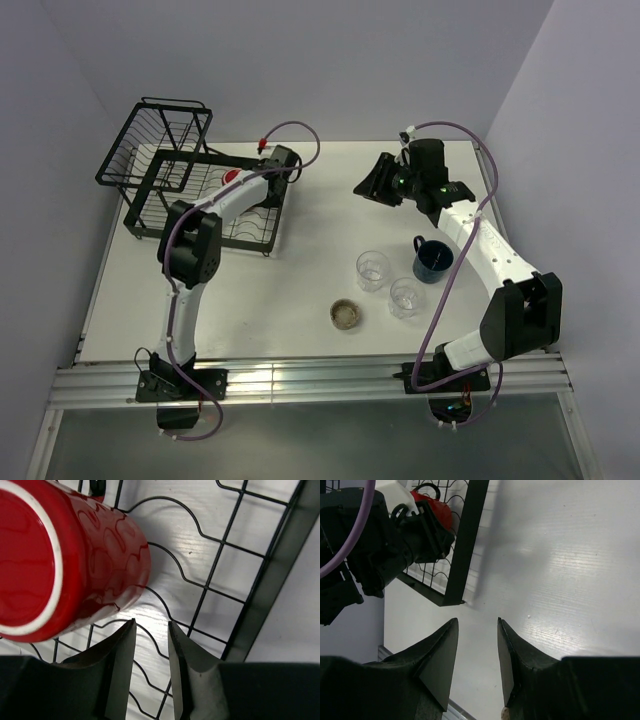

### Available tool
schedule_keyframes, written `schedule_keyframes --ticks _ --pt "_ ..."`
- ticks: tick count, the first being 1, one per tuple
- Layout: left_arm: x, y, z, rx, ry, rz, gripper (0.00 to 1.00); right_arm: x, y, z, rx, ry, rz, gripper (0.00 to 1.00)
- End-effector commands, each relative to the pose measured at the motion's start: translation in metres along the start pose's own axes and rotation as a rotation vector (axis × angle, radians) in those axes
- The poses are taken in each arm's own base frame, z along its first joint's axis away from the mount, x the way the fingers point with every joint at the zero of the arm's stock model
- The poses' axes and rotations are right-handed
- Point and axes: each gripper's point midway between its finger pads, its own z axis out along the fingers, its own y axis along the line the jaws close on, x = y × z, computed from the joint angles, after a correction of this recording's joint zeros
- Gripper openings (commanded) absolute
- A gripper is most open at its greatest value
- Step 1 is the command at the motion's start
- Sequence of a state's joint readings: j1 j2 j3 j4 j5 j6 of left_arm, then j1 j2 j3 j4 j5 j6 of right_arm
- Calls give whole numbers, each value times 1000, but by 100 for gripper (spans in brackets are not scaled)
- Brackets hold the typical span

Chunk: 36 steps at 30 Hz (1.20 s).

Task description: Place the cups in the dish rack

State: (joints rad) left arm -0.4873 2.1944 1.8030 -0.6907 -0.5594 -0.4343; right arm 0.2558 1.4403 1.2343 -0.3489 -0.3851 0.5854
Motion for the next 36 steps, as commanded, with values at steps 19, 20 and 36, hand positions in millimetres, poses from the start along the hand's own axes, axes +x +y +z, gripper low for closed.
schedule_keyframes --ticks 19,20,36 --pt "-52 52 35 -76 -21 -97 41 -8 6 3 -35 -36 -32 45" --pt "-53 54 36 -78 -19 -101 41 -7 5 5 -34 -33 -32 45" --pt "-65 90 55 -143 -13 -198 46 -5 2 10 -32 -19 -38 45"
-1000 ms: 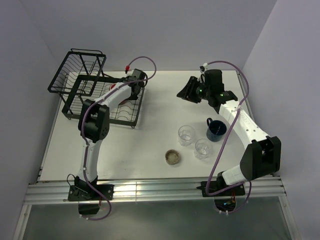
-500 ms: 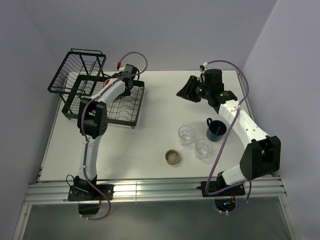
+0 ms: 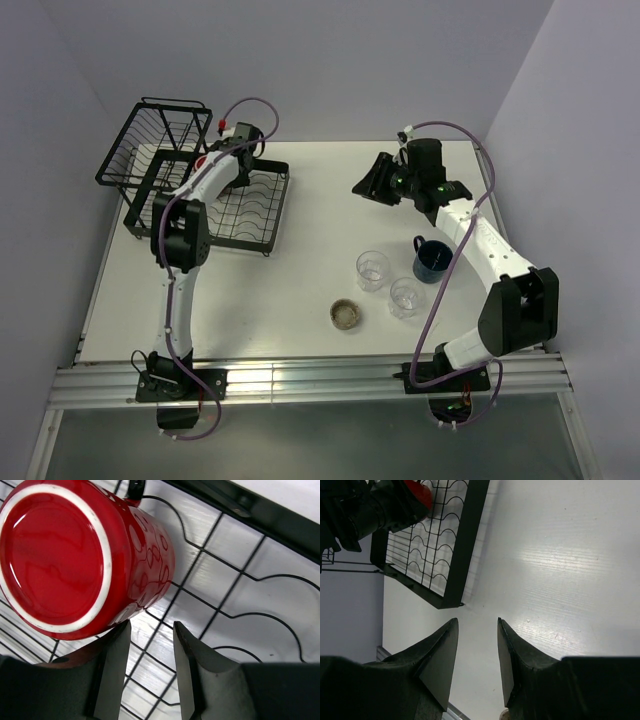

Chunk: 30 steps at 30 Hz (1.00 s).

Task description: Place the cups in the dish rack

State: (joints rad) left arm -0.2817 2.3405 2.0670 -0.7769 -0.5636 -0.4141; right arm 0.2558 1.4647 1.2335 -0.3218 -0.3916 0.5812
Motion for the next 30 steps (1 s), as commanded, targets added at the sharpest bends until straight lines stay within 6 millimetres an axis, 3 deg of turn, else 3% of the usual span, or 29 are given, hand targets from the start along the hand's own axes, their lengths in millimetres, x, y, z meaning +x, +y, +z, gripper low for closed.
schedule_keyframes --ticks 1,11,19,22,30 --pt "-17 11 0 -29 -36 -54 47 -5 4 2 -25 -21 -33 45" --pt "-28 33 5 -79 -54 -127 54 -5 4 -2 -23 -23 -48 45" --pt "-29 33 9 -75 -54 -147 59 -4 4 -4 -20 -22 -54 45" --pt "-32 28 2 -53 -84 -158 59 -5 5 -6 -18 -27 -55 45" --pt "-47 1 -41 41 -210 -113 64 -8 7 -12 -16 -45 -53 45"
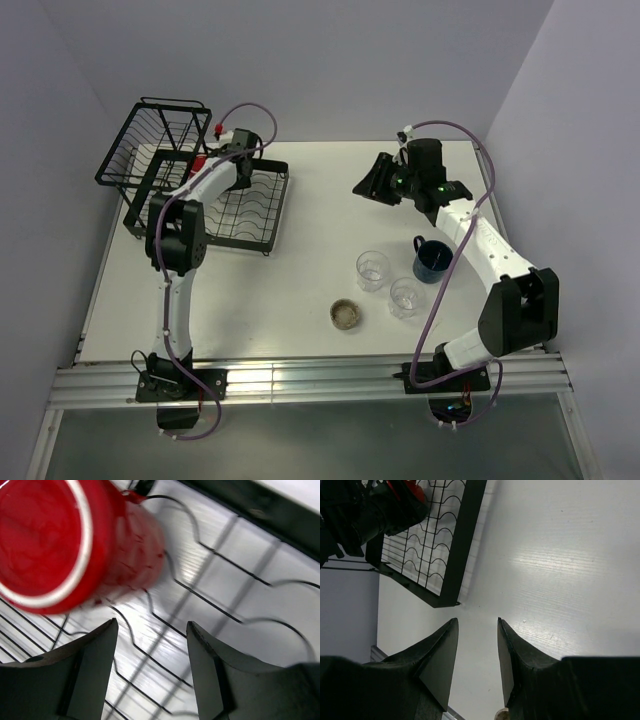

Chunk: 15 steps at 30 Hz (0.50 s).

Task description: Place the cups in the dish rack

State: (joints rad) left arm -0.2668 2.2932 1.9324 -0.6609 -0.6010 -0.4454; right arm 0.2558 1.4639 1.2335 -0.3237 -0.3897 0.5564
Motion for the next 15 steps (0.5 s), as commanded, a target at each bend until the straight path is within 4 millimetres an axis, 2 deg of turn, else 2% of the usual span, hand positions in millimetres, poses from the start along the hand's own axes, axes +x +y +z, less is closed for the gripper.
schedule_keyframes --ticks 1,10,15 --pt "-57 -16 -55 94 -188 -61 63 -9 8 -13 -10 -51 -28 45" --pt "-48 -43 -91 167 -220 -36 64 -10 4 -29 46 -75 -46 45" --pt "-48 -61 -144 310 -219 -73 66 -10 -7 -49 137 -120 -77 45"
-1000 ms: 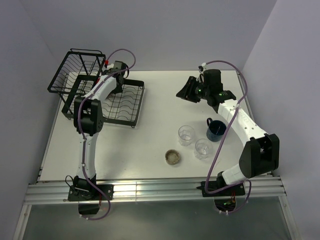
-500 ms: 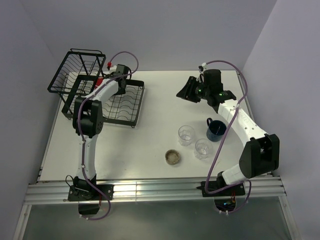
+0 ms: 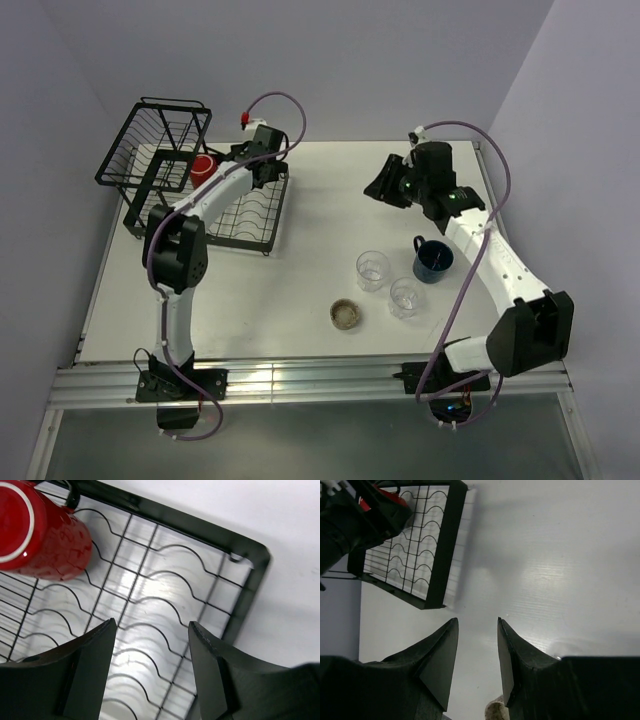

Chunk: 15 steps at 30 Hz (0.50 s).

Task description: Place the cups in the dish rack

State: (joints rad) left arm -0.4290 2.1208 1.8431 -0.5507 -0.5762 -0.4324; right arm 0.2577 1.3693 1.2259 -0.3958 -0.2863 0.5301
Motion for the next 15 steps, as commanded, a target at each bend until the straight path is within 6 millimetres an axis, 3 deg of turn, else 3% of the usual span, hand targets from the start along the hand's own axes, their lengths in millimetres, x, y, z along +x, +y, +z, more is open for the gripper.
schedule_keyframes --ticks 1,2,4,5,6,7,8,13,15 --pt "-33 -14 -52 123 -60 -101 66 1 -5 -24 72 -50 -55 45" --pt "-40 -22 -73 182 -71 -118 68 7 -8 -26 86 -44 -59 45" --pt "-33 -29 -91 239 -48 -146 69 12 -9 -37 118 -62 -79 45" --pt "-38 -40 -117 330 -52 -162 69 24 -5 -38 119 -43 -100 45" --pt "-42 -45 -130 375 -66 -178 70 26 -7 -44 149 -67 -110 45" --pt "-30 -47 -136 396 -52 -184 71 35 -6 -46 155 -49 -110 45" --pt "-38 -49 -163 448 -86 -203 75 52 -1 -44 147 -19 -128 45" --pt "-35 -51 -220 586 -116 -218 79 90 1 -47 187 1 -148 45" --pt "-33 -50 -231 616 -117 -220 79 110 2 -42 195 39 -173 45"
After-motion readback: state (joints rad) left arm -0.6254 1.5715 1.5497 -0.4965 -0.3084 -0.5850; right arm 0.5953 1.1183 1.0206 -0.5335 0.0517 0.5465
